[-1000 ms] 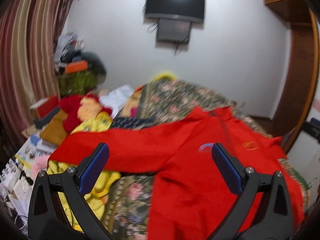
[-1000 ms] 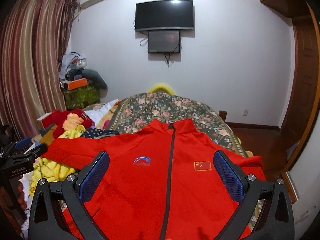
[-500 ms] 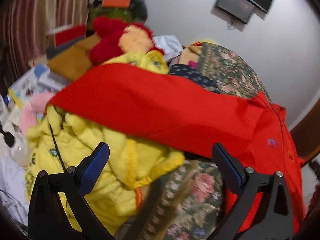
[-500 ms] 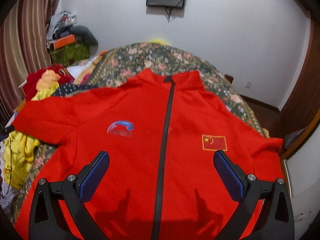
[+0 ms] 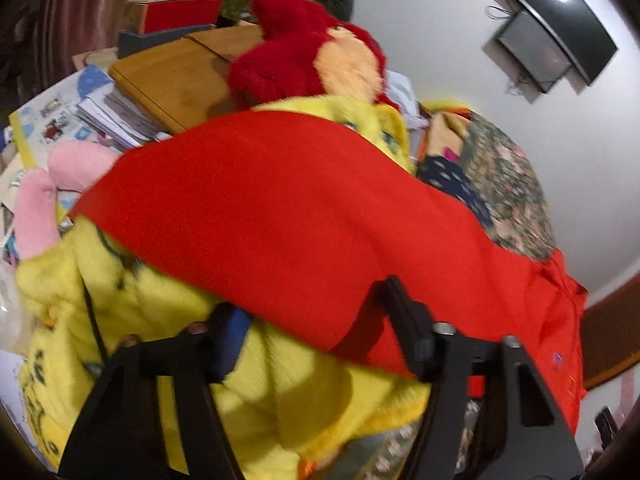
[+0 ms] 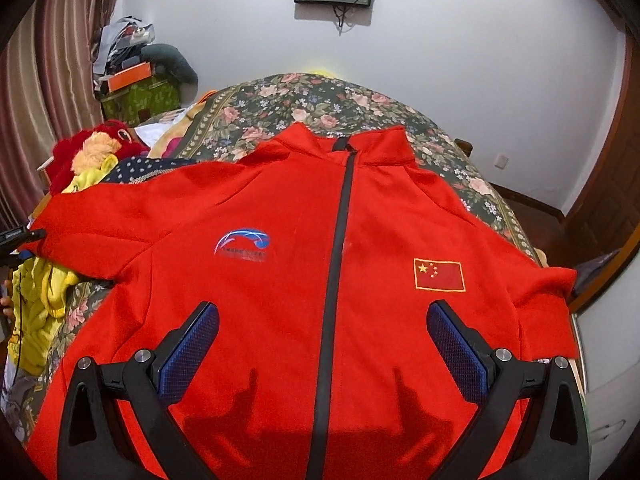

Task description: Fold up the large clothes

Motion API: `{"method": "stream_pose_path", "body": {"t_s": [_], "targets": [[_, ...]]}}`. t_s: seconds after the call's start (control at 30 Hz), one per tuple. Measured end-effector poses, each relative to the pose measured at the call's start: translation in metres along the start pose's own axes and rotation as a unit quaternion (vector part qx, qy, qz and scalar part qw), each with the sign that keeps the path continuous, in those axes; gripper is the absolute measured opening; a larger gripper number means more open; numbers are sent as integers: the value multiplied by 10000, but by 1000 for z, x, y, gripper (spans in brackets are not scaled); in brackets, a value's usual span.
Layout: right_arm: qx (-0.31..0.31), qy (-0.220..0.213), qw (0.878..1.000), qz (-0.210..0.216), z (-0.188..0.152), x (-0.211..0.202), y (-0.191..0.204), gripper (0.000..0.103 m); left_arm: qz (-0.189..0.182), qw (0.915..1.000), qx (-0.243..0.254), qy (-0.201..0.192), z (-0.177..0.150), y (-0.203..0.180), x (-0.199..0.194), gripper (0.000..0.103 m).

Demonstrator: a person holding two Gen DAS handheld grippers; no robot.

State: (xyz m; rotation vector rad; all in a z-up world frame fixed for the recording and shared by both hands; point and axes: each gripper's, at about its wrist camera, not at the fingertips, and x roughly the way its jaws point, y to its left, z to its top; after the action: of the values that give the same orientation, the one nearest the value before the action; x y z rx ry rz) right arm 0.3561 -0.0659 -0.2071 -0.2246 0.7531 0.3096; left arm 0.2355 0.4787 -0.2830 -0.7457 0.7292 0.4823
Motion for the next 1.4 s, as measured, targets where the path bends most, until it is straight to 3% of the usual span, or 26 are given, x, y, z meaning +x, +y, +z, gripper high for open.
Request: {"method": "stream_pose_path", "body": {"t_s": [0.03,0.13,0.3,0.4,0.57,0.8,0.97,1.1,1.3,1.4], "targets": [[13,-16,10000,-1,1,-1,-1,103,78,10000,-3,-31,4,1,0,42],[53,-86,9999,12,2,-8,-4,103,327,9992,99,-198,14,-6,-6,25],[111,-226,9997,31,6,-20,-13,103,866,9907,807,-677,36,-50,-29,11],[153,-321,9994,33,8,-30,-19,103,1023,9799,1319,-1094,52,-94,-49,7],[245,-451,9987,70,7,-44,-36,103,704,9648,2025,-1525,68,-180,-73,4],[556,-502,9971,146,4,-55,-74,103,-173,9392,2968,-1718,42,-324,-86,3],[650,-590,9961,22,-4,-61,-100,103,-858,9170,3651,-1357,-20,-411,-67,3],[812,-497,9954,89,-13,-61,-121,103,-1222,8994,4147,-642,-92,-460,-25,3],[859,-373,9956,51,-29,-60,-146,103,-1281,8785,4573,512,-197,-481,35,3],[821,-256,9963,1,-36,-58,-155,103,-1164,8711,4698,831,-230,-478,50,3]]}}
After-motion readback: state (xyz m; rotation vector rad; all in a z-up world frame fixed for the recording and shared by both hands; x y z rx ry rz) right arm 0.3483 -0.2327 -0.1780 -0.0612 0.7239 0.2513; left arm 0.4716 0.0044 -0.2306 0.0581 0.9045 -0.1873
